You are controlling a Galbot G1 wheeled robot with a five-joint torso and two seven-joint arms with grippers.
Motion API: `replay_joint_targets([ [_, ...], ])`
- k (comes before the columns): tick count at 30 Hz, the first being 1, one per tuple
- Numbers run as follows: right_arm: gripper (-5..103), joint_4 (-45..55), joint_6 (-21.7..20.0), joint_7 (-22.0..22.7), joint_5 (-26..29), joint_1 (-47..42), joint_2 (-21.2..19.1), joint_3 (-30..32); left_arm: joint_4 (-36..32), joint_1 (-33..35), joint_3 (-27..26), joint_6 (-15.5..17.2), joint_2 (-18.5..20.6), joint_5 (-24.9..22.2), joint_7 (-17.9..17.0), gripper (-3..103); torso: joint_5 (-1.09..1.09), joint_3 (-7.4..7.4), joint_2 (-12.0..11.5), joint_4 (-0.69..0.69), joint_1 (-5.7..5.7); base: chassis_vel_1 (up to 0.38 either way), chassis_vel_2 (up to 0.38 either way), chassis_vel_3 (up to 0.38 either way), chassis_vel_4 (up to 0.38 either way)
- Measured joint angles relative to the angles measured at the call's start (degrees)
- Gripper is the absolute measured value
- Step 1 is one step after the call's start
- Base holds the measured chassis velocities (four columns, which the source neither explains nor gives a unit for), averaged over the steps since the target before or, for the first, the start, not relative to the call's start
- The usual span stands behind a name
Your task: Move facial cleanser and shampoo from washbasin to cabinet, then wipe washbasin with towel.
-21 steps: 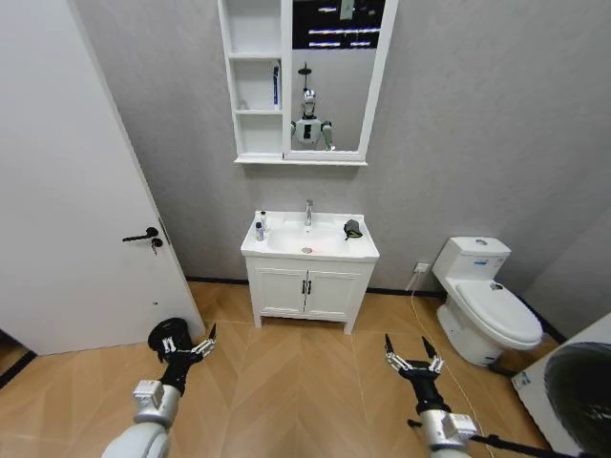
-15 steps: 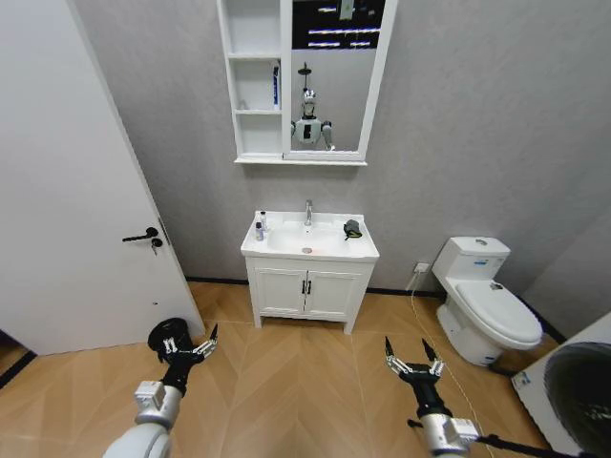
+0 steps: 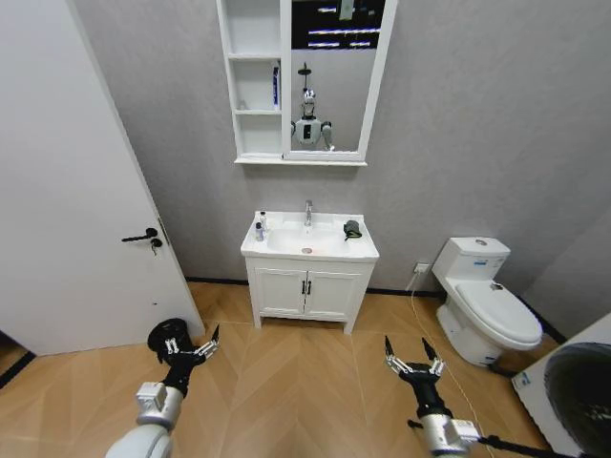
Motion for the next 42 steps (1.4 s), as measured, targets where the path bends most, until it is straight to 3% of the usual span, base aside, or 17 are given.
replay_joint_targets([
  [11,100,-0.9,0.9,0.2,-0.1,-0.1,0.3,-0.3,1.1,-0.5,0.1,-0.1,0.1,0.0,0.0,97,0.01,0.01,0.0,0.02,0.03,-0.172,0.170,0.169,-0.180],
  [32,100,-0.7,1.0,0.8,-0.1,1.2,0.3,-0.9,3.1,-1.5,1.1,-0.2,-0.5,0.2,0.0,97,-0.03,0.01,0.0,-0.01,0.04,-0.327,0.323,0.335,-0.333],
  [34,100,-1.0,1.4,0.8,-0.2,1.6,0.3,-1.1,3.4,-1.6,1.2,-0.2,-0.5,0.3,0.0,97,0.05,0.02,0.0,0.02,0.06,-0.331,0.337,0.324,-0.330],
  [37,100,-1.4,2.8,0.5,0.0,1.7,0.3,-1.3,3.6,-1.6,1.4,-0.2,-0.5,0.3,0.1,97,-0.05,0.01,0.0,-0.01,0.03,-0.337,0.312,0.322,-0.326],
  [38,100,-1.6,4.3,0.1,-0.3,1.9,0.4,-1.4,3.8,-1.7,1.5,-0.2,-0.5,0.4,0.1,97,0.04,0.00,0.0,0.00,0.02,-0.283,0.298,0.302,-0.308],
  [42,100,-1.6,4.7,-0.1,-1.4,1.9,0.6,-1.7,4.8,-2.0,2.1,-0.3,-0.7,0.8,0.1,97,0.00,0.03,0.0,0.03,0.09,-0.238,0.250,0.259,-0.286],
])
